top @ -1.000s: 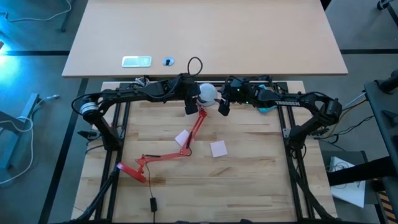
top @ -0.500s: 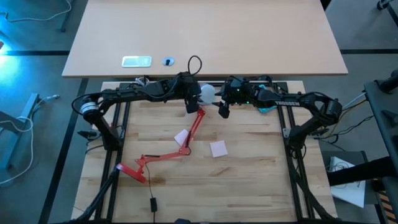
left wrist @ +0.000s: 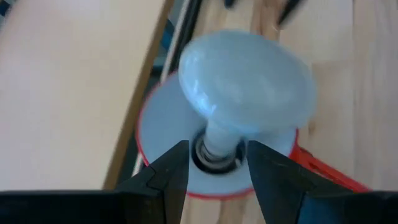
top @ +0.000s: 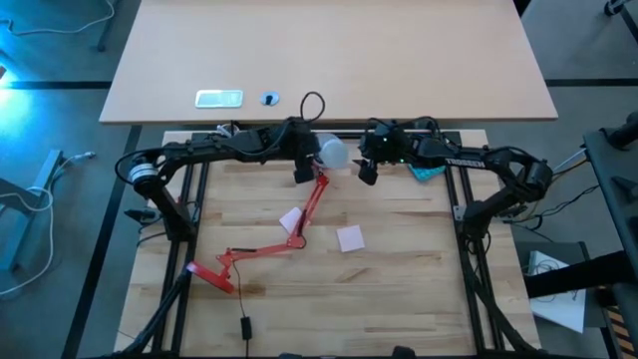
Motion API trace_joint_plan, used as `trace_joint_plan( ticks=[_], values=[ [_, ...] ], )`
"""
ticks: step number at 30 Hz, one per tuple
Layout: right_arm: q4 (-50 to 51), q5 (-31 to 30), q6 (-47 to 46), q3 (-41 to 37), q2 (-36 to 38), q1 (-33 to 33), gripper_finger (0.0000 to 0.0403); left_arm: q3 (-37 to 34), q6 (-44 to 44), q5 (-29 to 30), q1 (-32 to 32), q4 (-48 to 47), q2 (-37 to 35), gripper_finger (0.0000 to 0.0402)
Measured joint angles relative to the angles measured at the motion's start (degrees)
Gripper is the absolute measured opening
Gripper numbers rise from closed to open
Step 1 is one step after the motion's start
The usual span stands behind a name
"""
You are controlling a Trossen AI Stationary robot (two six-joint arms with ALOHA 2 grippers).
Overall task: Screw lightbulb
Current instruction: Insert the lightbulb into the red lamp
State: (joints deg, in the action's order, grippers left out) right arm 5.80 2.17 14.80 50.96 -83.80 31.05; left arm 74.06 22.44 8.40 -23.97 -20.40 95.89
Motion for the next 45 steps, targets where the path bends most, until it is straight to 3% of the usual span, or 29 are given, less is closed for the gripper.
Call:
trace_joint_plan(
  ticks=[12,36,45],
  values=[
    [-3.28,3.53,0.0,3.47,-6.86,-0.94,0.0216,0.0,-1.28,-0.04,0.68,-1.22,-0.01,0.0153],
    [-3.04,4.03,-1.45,6.1,-7.13,-2.57,0.0209,0.0,-0.9,0.72,0.42,-0.39,-0.04,0.0153],
    [-2.02,4.3,-2.87,6.01,-7.13,-4.34,0.022,0.0,-0.37,5.01,-0.2,1.13,-0.12,0.0153]
  ],
)
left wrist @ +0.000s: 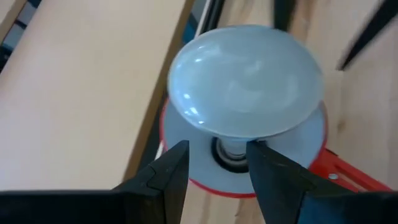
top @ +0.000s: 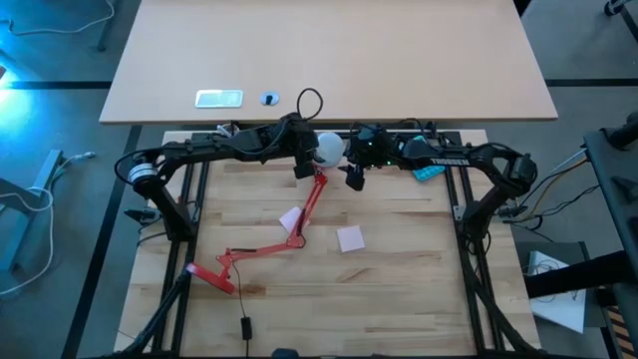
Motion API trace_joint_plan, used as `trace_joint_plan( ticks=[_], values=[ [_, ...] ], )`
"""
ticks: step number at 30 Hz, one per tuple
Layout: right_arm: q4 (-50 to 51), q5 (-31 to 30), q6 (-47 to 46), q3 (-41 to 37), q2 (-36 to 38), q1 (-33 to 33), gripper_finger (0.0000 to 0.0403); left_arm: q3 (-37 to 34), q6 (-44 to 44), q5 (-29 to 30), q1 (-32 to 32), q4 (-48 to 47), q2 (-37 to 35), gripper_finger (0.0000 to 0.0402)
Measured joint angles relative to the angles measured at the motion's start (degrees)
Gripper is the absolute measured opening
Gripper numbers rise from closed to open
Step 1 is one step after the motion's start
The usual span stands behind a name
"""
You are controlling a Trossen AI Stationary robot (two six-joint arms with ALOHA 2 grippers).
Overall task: Screw lightbulb
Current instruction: Insert the lightbulb into the red lamp
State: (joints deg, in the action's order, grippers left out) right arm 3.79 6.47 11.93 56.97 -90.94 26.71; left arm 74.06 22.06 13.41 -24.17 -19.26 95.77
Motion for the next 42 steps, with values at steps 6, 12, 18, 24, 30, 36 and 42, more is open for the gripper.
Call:
trace_joint_plan(
  ticks=[6,12,18,24,30,36,42],
  values=[
    [2.91,0.19,1.42,0.0,0.49,-0.63,0.0225,0.02,-0.16,-0.46,-0.49,-1.37,-0.02,0.0153],
    [4.27,-1.5,1.52,0.0,1.21,1.7,0.0218,0.02,-0.86,-0.53,-0.38,-3.07,-0.07,0.0153],
    [0.18,-1.5,1.44,0.0,1.27,2.04,0.0223,0.04,-3.24,-2.75,0.46,-6.22,-0.09,0.0153],
    [-1.97,-1.5,1.5,0.0,1.25,2.07,0.0225,0.04,-3.71,-3.93,2.17,-6.99,-0.09,0.0153],
    [-2.87,-1.5,1.74,0.0,1.2,2.07,0.0223,0.03,-4.1,-3.09,2.34,-6.21,-0.09,0.0153],
    [-3.25,-1.58,1.93,0.0,1.18,2.09,0.0225,0.04,-4.39,-0.45,2.22,-3.46,-0.08,0.0153],
    [-3.27,-1.59,1.87,0.0,1.14,2.11,0.022,0.03,-4.39,-0.44,1.97,-2.54,0.04,0.0153]
  ],
)
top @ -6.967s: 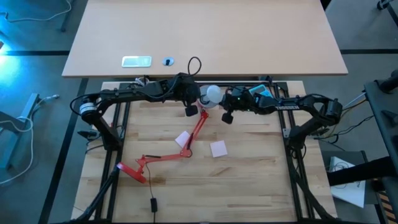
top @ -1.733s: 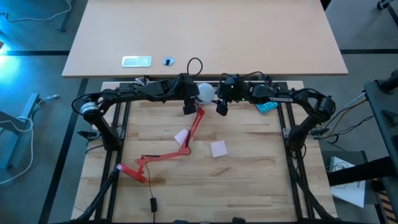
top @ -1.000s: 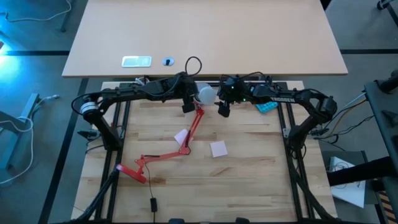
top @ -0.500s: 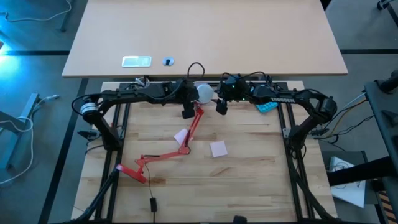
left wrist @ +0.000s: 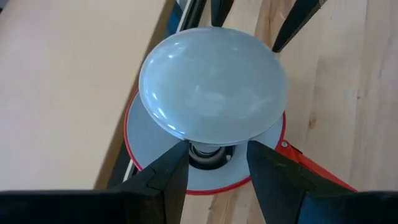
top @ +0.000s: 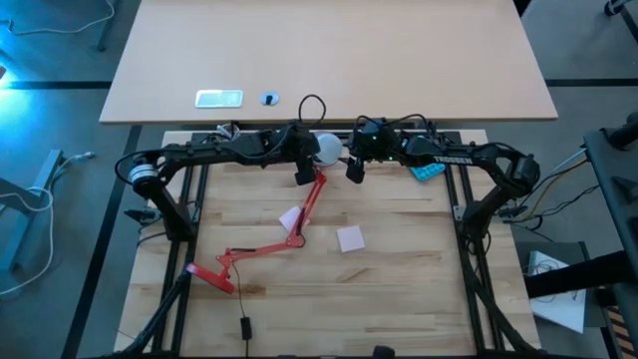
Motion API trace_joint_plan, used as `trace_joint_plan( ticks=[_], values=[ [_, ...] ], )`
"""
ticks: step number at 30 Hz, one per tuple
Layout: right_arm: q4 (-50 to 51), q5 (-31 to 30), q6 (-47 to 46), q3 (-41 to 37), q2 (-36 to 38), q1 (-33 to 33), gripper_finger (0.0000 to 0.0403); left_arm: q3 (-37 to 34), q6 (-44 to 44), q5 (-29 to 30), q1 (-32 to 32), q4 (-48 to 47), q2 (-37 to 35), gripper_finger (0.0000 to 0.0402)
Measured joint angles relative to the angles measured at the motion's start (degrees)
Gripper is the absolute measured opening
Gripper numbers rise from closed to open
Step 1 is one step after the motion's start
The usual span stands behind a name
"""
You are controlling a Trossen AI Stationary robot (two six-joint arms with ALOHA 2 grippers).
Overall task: Screw lightbulb
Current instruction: Insert the lightbulb into the red lamp
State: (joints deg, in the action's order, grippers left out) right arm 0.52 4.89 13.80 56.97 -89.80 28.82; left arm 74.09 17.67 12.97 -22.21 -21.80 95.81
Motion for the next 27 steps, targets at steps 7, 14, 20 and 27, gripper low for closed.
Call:
trace_joint_plan(
  ticks=[7,14,20,27],
  values=[
    [-1.25,1.82,-1.31,0.0,-0.26,0.0,0.0225,0.02,0.0,0.0,-0.21,-0.03,0.04,0.0153],
    [-1.25,3.17,-1.9,0.0,-0.36,-0.46,0.0215,0.02,0.02,0.02,-1.13,0.37,0.07,0.0153],
    [-1.52,3.34,-2.18,0.02,-0.35,-0.83,0.0222,0.02,0.22,0.2,-2.09,0.68,0.07,0.0153],
    [0.99,1.63,0.43,0.02,0.95,0.1,0.0221,0.02,0.24,0.19,-2.13,-1.89,0.06,0.0153]
  ],
)
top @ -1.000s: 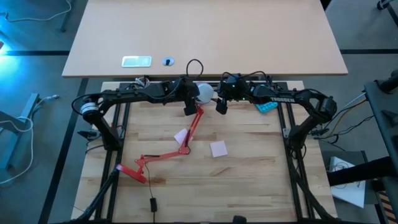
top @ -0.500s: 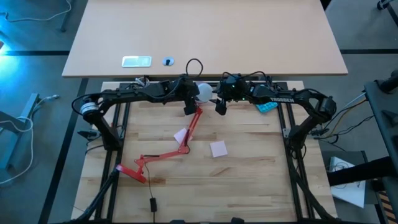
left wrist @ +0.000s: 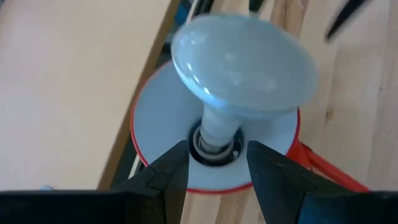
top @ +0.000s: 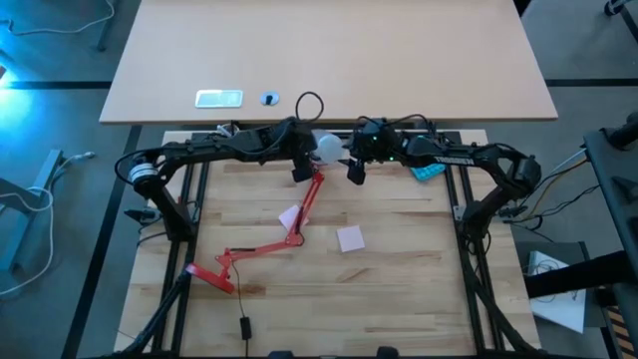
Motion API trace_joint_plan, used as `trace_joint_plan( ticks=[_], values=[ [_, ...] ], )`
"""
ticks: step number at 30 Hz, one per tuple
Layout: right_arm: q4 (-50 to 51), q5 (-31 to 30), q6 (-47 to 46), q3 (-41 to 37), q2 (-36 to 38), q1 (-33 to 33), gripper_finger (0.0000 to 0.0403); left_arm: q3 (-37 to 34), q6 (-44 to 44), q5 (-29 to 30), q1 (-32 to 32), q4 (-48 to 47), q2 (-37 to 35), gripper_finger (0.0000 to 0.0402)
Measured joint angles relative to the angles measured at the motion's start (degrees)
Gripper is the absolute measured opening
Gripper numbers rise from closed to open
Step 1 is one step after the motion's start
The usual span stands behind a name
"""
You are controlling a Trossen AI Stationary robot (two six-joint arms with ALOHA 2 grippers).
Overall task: Screw lightbulb
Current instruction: Insert the lightbulb into the red lamp
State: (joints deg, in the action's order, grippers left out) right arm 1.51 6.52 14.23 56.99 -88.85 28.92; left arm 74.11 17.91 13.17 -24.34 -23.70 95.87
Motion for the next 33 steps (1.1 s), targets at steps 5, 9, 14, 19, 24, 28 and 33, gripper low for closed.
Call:
trace_joint_plan(
  ticks=[5,9,14,19,24,28,33],
  values=[
    [6.56,-0.5,4.08,0.13,2.41,1.87,0.0227,0.0,0.0,-0.12,0.04,-2.68,-0.12,0.0153],
    [7.09,-0.57,4.08,0.07,0.08,2.77,0.0238,0.0,0.59,-0.17,0.26,-1.86,-0.15,0.0153],
    [3.41,-0.07,2.99,0.62,-4.65,2.36,0.0235,0.0,1.23,-0.19,1.1,-1.81,-0.4,0.0153],
    [3.43,-0.06,2.37,3.61,-6.61,1.71,0.0222,0.0,1.27,-0.19,1.79,-3.17,-1.7,0.0153],
    [4.16,0.0,2.24,6.28,-6.59,1.73,0.0215,0.0,1.11,-0.19,1.84,-3.63,-3.4,0.0153],
    [3.79,0.0,1.87,7.76,-6.83,1.73,0.022,0.02,1.11,-0.19,1.84,-3.45,-4.33,0.0153],
    [4.3,0.0,0.81,8.04,-8.25,1.68,0.0224,0.02,1.11,-0.19,1.73,-3.58,-4.21,0.0153]
  ],
)
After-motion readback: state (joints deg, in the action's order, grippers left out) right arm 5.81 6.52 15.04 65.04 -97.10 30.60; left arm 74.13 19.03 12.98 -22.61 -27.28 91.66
